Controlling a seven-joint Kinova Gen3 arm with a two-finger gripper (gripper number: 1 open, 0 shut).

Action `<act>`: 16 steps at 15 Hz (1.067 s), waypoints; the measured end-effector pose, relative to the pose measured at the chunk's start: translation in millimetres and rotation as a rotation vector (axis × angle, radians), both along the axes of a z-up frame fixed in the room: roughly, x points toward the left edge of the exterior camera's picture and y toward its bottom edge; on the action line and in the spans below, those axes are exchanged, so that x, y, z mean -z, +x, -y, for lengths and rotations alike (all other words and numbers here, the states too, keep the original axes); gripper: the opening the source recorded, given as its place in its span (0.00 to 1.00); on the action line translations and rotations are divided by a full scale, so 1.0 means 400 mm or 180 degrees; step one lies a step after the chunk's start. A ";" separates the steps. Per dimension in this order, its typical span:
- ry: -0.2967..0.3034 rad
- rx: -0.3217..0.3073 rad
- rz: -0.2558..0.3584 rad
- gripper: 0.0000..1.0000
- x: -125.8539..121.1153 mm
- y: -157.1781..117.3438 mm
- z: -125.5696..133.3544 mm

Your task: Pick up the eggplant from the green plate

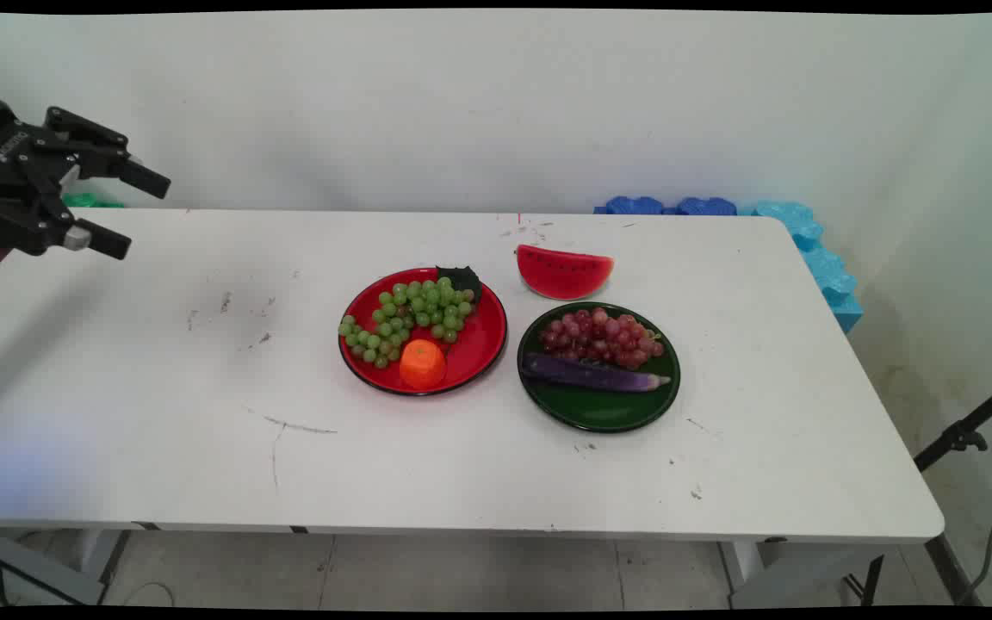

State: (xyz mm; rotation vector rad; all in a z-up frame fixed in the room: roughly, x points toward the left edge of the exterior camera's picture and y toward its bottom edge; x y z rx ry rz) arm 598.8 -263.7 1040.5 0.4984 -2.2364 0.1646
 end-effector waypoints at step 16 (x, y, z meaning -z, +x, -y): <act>-0.0153 0.0034 0.0394 1.00 -0.058 -0.410 0.145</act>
